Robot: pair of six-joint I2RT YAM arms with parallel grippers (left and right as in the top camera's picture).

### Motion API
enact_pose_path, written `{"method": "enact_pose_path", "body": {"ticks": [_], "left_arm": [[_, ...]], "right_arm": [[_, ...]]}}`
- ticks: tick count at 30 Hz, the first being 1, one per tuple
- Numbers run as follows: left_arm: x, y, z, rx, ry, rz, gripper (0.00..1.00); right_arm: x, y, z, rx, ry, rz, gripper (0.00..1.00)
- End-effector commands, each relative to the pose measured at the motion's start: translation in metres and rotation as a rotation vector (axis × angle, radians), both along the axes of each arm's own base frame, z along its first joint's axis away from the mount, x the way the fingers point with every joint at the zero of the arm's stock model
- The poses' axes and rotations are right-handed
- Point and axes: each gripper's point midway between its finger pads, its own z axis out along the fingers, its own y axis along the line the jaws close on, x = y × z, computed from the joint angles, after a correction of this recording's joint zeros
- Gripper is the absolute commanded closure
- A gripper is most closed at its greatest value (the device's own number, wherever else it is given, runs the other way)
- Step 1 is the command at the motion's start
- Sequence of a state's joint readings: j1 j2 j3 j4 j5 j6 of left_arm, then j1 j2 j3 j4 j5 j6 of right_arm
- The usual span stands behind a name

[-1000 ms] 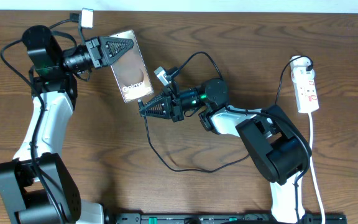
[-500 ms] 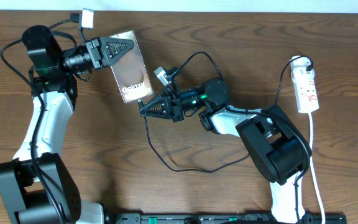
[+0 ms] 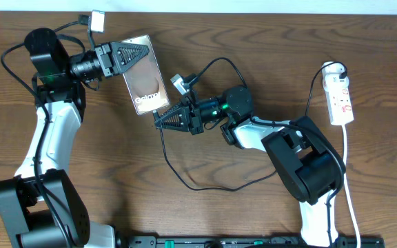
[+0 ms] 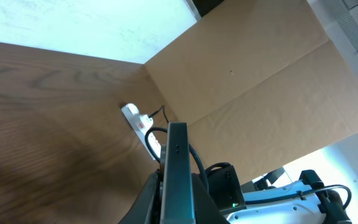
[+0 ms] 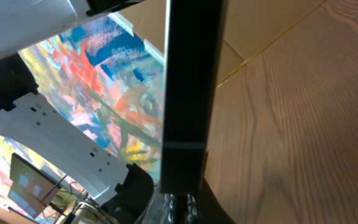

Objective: Plug charger to phone and switch on socket

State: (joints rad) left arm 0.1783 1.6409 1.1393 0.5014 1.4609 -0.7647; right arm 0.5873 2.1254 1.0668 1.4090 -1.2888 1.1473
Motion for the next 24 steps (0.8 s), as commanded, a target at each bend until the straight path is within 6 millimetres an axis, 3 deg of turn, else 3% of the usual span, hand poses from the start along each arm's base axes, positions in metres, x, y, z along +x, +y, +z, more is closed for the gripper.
{"method": "enact_pose_path", "body": {"ticks": [1, 11, 17, 24], "left_arm": [[-0.003, -0.001, 0.004, 0.004, -0.024, -0.022, 0.93], [-0.002, 0.000, 0.004, 0.012, -0.046, -0.016, 0.93], [0.000, 0.015, 0.003, 0.012, -0.045, 0.016, 0.93], [0.000, 0.017, -0.001, 0.002, 0.002, 0.020, 0.93]], "right_arm": [[0.008, 0.001, 0.003, 0.011, 0.000, -0.027, 0.99], [0.004, 0.000, 0.002, 0.004, -0.005, -0.004, 0.99], [0.003, 0.000, 0.001, 0.002, -0.006, 0.002, 0.99], [0.004, 0.000, 0.002, 0.004, -0.006, -0.002, 0.99]]}}
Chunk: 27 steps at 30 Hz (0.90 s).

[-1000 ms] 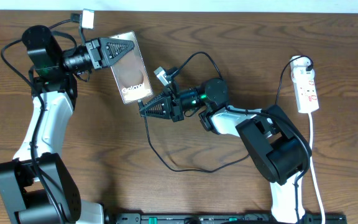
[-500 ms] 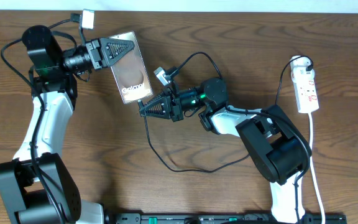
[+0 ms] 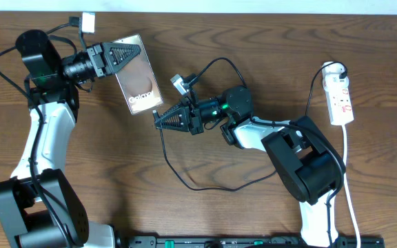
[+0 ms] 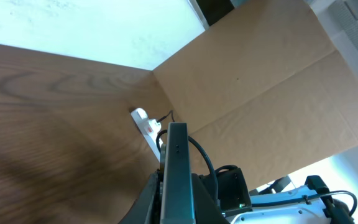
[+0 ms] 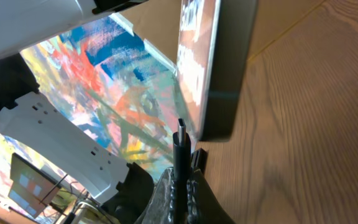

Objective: Plug charger to phone and switch on socket

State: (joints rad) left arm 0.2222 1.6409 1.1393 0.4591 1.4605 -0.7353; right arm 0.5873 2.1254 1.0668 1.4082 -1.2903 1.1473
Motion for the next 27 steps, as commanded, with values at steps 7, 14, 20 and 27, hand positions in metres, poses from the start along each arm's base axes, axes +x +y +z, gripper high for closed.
{"method": "enact_pose_path", "body": {"ticks": [7, 14, 20, 27], "left_arm": [[-0.003, -0.002, 0.003, 0.000, -0.012, -0.024, 0.93], [-0.002, -0.004, 0.003, 0.001, -0.011, -0.020, 0.93], [-0.003, -0.009, 0.003, 0.003, -0.014, -0.032, 0.93], [-0.004, -0.013, 0.003, 0.007, -0.025, -0.043, 0.93]], "right_arm": [[0.005, 0.000, 0.002, 0.006, -0.005, -0.007, 0.99], [0.002, 0.003, 0.003, 0.008, -0.004, -0.005, 0.99], [0.003, 0.003, 0.003, 0.009, -0.003, -0.010, 0.99], [0.003, 0.003, 0.003, 0.009, -0.003, -0.009, 0.99]]}}
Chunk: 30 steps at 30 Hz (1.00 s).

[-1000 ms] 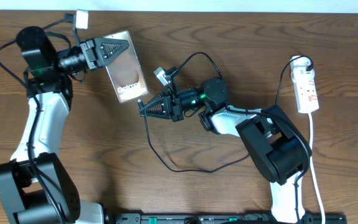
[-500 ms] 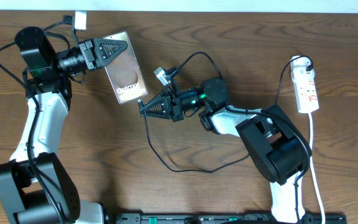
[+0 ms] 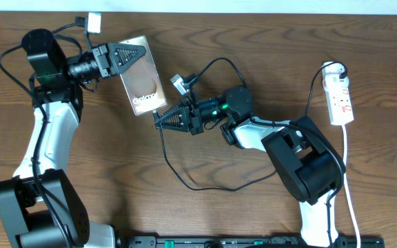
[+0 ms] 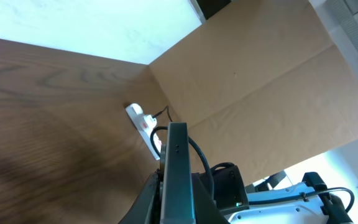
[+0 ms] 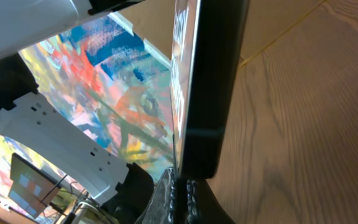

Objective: Plug charger to phone and switch on socket

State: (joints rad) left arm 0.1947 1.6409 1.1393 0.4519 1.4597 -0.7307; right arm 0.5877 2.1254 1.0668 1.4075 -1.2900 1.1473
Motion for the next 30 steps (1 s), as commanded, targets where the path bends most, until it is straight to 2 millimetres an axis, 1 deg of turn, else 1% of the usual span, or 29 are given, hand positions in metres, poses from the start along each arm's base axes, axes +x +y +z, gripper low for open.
{"method": "enact_pose_path", "body": {"ticks": [1, 25, 30], "left_arm": [[-0.0018, -0.0022, 0.0034, 0.006, -0.028, -0.017, 0.93], [0.0015, -0.0012, 0.0021, 0.006, -0.015, 0.004, 0.93], [0.0065, 0.0010, -0.0046, 0.003, 0.038, 0.041, 0.93]], "right_arm": [[0.0032, 0.0030, 0.0028, 0.009, -0.004, -0.009, 0.99], [0.0046, 0.0035, 0.0022, 0.006, 0.004, -0.016, 0.99], [0.0049, 0.0037, 0.0015, 0.004, 0.006, -0.017, 0.99]]}}
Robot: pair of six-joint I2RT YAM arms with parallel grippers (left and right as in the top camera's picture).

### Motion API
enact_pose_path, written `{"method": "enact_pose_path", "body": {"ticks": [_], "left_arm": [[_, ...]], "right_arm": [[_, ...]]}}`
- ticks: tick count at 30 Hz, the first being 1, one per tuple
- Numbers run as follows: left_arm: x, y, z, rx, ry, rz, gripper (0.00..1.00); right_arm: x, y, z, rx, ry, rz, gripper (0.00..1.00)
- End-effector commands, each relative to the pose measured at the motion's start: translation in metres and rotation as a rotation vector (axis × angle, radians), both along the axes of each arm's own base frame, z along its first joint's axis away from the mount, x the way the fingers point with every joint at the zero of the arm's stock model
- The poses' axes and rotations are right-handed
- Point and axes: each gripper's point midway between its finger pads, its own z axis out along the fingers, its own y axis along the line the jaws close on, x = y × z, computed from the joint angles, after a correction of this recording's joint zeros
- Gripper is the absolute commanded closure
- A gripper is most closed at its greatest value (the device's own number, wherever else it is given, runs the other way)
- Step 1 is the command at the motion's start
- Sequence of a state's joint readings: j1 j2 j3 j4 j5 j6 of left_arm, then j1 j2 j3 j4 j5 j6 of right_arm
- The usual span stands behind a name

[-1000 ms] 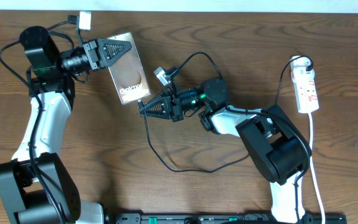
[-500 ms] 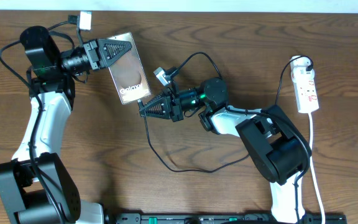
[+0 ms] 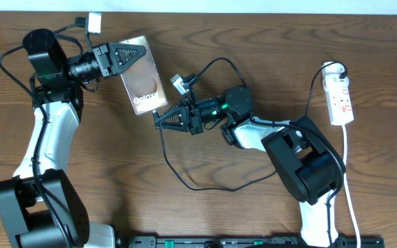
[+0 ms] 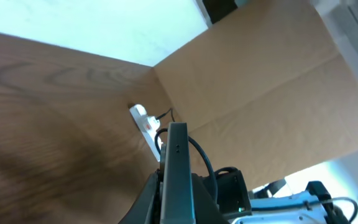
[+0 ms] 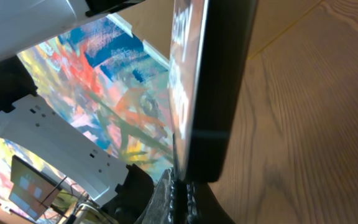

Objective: Plug charger to phone and switch on socket

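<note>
The phone, its "Galaxy" back facing up, hangs above the table with my left gripper shut on its upper end. In the left wrist view the phone shows edge-on between the fingers. My right gripper is shut on the charger plug, right at the phone's lower end. The plug's tip is hidden behind that end, so I cannot tell whether it is in the port. The white socket strip lies at the far right.
The black charger cable loops over the table in front of the right arm and another stretch arcs behind it. A small white tag sits on the cable near the phone. The strip's white lead runs down the right edge.
The phone has shifted very slightly against the plug; in the right wrist view its lower end sits a bit further right and lower. Both grippers keep their hold.
At first the phone's lower end covered the plug held by my right gripper. Then the phone was further up and left, with the plug's tip bare. A second ago it was back over the plug, and it stays there now.
</note>
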State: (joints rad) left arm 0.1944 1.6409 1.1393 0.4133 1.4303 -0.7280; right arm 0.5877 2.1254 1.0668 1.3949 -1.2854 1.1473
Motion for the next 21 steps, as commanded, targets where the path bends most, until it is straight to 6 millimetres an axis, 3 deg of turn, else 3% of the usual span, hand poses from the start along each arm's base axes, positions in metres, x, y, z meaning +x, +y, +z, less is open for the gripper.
{"method": "enact_pose_path", "body": {"ticks": [1, 21], "left_arm": [[0.0025, -0.0005, -0.0006, 0.005, 0.004, 0.013, 0.92], [0.0004, -0.0014, 0.0000, 0.010, -0.014, -0.001, 0.93]], "right_arm": [[0.0037, 0.0031, 0.0027, 0.010, -0.005, -0.012, 0.99], [0.0055, 0.0037, 0.0031, 0.011, -0.001, -0.022, 0.99]]}}
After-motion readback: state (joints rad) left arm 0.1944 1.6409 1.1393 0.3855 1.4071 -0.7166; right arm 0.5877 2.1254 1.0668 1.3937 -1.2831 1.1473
